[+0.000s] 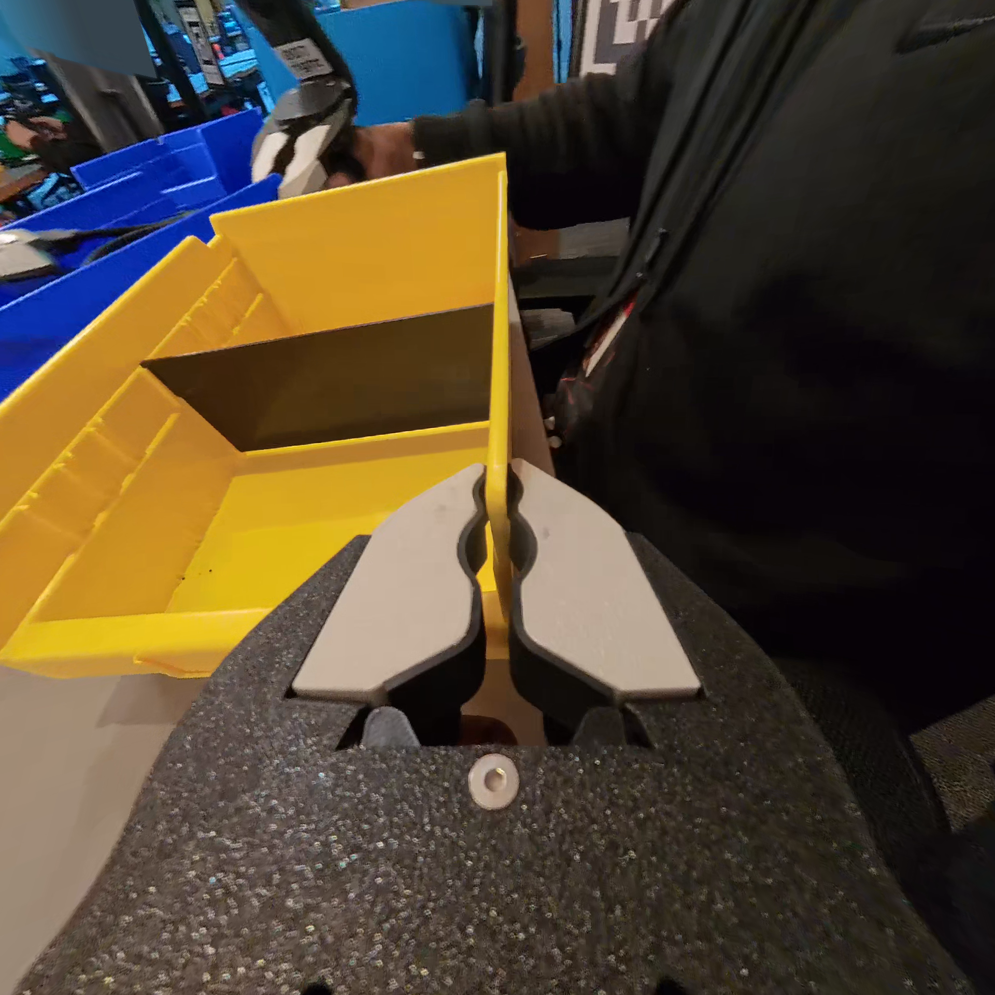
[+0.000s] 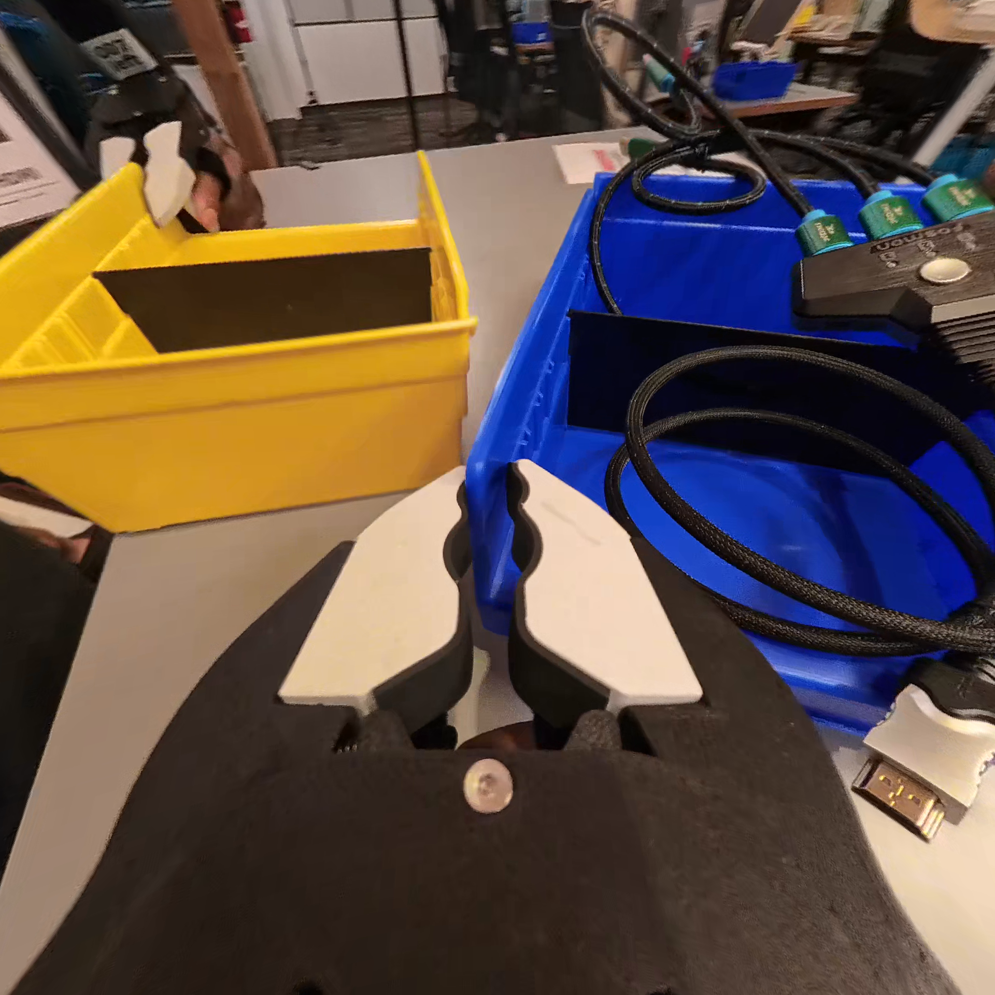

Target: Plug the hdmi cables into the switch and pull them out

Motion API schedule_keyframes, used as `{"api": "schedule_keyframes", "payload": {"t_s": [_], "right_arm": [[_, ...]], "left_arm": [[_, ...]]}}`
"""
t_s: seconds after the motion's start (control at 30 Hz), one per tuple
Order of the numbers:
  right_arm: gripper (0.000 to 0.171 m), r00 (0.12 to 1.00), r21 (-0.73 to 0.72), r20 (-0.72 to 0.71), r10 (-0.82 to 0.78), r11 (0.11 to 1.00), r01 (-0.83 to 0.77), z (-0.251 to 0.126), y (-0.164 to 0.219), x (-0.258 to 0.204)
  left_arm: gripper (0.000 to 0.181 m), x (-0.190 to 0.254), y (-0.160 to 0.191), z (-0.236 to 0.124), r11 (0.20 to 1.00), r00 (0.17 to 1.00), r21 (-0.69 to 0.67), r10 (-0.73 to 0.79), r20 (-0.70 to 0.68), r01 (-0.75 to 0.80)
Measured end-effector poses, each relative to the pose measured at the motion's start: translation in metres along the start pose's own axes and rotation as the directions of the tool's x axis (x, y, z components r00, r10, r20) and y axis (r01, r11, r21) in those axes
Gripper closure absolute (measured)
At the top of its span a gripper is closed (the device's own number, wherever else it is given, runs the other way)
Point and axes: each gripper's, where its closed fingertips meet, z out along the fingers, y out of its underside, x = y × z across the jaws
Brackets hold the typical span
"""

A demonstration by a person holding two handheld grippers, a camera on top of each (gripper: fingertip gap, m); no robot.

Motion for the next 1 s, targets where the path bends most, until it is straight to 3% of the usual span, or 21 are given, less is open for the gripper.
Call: {"api": "schedule_keyframes", "payload": {"t_s": [0.37, 0.6, 0.73, 0.87, 0.93, 1.0], "right_arm": [[0.160, 0.960, -0.005, 0.279, -0.029, 1.000, 0.031, 0.062, -0.019, 0.015], [0.160, 0.939, -0.069, 0.340, -0.056, 0.994, 0.084, 0.101, -0.031, 0.022], [0.152, 0.960, -0.124, 0.254, -0.121, 0.980, 0.156, 0.096, -0.051, 0.033], [0.151, 0.982, -0.059, 0.127, -0.141, 0.987, 0.149, 0.050, -0.094, 0.041], [0.148, 0.991, -0.124, -0.011, -0.130, 0.984, 0.128, 0.024, -0.099, 0.047], [0.146, 0.983, -0.204, -0.169, -0.068, 0.978, 0.033, -0.001, -0.091, 0.048]], "left_arm": [[0.178, 0.021, -0.013, 0.045, 0.999, 0.997, 0.014, 0.031, -0.076, -0.030], [0.178, 0.022, -0.025, 0.079, 0.999, 0.998, 0.019, 0.045, -0.047, -0.045], [0.171, 0.012, -0.029, 0.082, 0.998, 0.999, 0.027, 0.048, 0.012, -0.048], [0.153, -0.001, -0.061, 0.041, 0.983, 0.997, 0.179, 0.026, 0.072, -0.038], [0.153, -0.047, -0.064, 0.017, 0.983, 0.963, 0.180, -0.076, 0.260, 0.029], [0.147, -0.111, -0.045, -0.012, 0.971, 0.842, 0.163, -0.233, 0.486, 0.174]]}}
